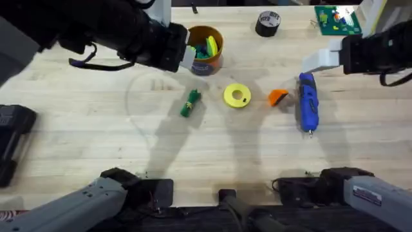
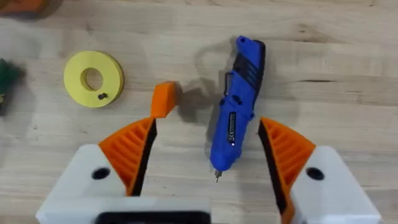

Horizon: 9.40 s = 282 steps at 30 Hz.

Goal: Pick up the gripper from the table and insert it into the empty holder that is missing its gripper. Then pick up a screw, insert it into the mounting hole, and use the screwdriver to tighten it. Finally, clean up the table by picking up the vegetable and placing it into the bucket.

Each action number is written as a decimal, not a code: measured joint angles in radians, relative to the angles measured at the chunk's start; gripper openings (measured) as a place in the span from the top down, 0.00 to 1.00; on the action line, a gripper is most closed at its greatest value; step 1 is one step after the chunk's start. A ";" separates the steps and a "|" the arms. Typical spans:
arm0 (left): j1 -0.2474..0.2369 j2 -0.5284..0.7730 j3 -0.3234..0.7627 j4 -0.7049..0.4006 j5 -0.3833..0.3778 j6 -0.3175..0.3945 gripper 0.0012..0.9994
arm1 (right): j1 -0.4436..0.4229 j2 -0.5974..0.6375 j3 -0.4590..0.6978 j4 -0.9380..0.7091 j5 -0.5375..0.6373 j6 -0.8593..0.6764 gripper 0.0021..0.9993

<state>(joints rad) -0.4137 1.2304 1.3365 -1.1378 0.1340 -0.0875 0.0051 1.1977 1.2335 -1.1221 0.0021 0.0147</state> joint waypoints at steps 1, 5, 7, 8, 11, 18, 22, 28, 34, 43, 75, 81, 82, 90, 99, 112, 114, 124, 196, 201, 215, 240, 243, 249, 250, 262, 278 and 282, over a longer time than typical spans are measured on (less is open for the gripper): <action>0.000 0.000 0.000 0.000 0.000 0.000 1.00 | 0.000 0.000 0.000 0.000 0.000 0.000 0.00; 0.000 0.000 0.000 0.000 0.000 0.000 1.00 | 0.000 0.000 0.000 -0.002 0.000 0.000 0.00; 0.000 0.000 0.000 0.000 0.000 0.000 1.00 | 0.000 0.000 0.000 -0.008 0.000 0.000 0.00; 0.000 0.000 0.000 0.000 0.000 0.002 0.98 | 0.000 0.000 0.000 -0.011 0.000 0.000 0.00; 0.000 0.000 0.000 0.000 -0.004 0.001 0.52 | 0.000 0.000 0.000 -0.016 0.000 0.000 0.00; 0.000 0.000 0.000 0.000 -0.004 -0.003 0.01 | 0.000 0.000 0.000 -0.016 0.000 0.000 0.00; 0.000 0.000 0.000 0.000 -0.004 -0.003 0.01 | 0.000 0.000 0.000 -0.016 0.000 0.000 0.00; 0.000 0.000 0.000 0.000 -0.004 -0.003 0.01 | 0.000 0.000 0.000 -0.016 0.000 0.000 0.00; 0.000 0.000 0.000 0.002 -0.004 -0.003 0.01 | 0.000 0.000 0.000 -0.016 0.000 0.000 0.00; 0.000 0.000 0.000 0.180 -0.009 0.054 0.01 | 0.000 0.000 0.000 -0.016 0.000 0.000 0.00; 0.217 0.000 0.000 0.452 -0.211 0.298 0.01 | 0.000 0.000 0.000 -0.016 0.000 0.000 0.00; 0.236 -0.055 -0.090 0.608 -0.179 0.302 0.01 | 0.000 0.000 0.000 -0.016 0.000 0.000 0.00; 0.247 -0.078 -0.125 0.646 -0.169 0.301 0.01 | 0.000 0.000 0.000 -0.016 0.000 0.000 0.00; 0.368 -0.320 -0.442 0.850 0.002 0.302 0.01 | 0.000 0.000 0.000 -0.016 0.000 0.000 0.00; 0.422 -0.553 -0.767 1.088 0.214 0.302 0.01 | 0.000 0.000 0.000 -0.016 0.000 0.000 0.00; 0.422 -0.871 -1.119 1.311 0.430 0.283 0.01 | 0.000 0.000 0.000 -0.016 0.000 0.000 0.00; 0.422 -0.918 -1.156 1.317 0.452 0.260 0.01 | 0.000 0.000 0.000 -0.016 0.000 0.000 0.00; 0.422 -1.145 -1.285 1.342 0.554 0.158 0.01 | 0.000 0.000 0.000 -0.016 0.000 0.000 0.00; 0.410 -1.225 -1.323 0.999 1.071 0.163 0.01 | 0.000 0.000 0.000 -0.016 0.000 0.000 0.00; 0.410 -1.225 -1.323 0.999 1.071 0.163 0.01 | 0.000 0.000 0.000 -0.016 0.000 0.000 0.00; 0.410 -1.225 -1.323 0.999 1.071 0.163 0.01 | 0.000 0.000 0.000 -0.016 0.000 0.000 0.00; 0.410 -1.225 -1.323 0.999 1.071 0.163 0.01 | 0.262 0.002 0.151 -0.236 -0.002 0.121 0.00; 0.410 -1.225 -1.323 0.999 1.071 0.163 0.01 | 0.282 0.024 0.187 -0.257 -0.002 0.135 0.00; 0.410 -1.225 -1.323 0.999 1.071 0.163 0.01 | 0.286 0.070 0.192 -0.260 -0.002 0.143 0.00; 0.410 -1.225 -1.323 0.999 1.071 0.163 0.01 | 0.286 0.072 0.192 -0.259 -0.002 0.143 0.00; 0.410 -1.225 -1.323 0.999 1.071 0.163 0.01 | 0.286 0.069 -0.003 -0.119 0.021 0.181 0.00; 0.410 -1.225 -1.323 0.999 1.071 0.163 0.01 | 0.286 0.193 -0.115 0.053 0.080 0.232 0.00; 0.410 -1.225 -1.323 0.999 1.071 0.163 0.01 | 0.286 0.243 -0.116 0.084 0.080 0.238 0.00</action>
<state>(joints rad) -0.0032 0.0051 0.0139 -0.1383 1.2049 0.0754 0.2916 1.4408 1.1172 -1.0379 0.0826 0.2523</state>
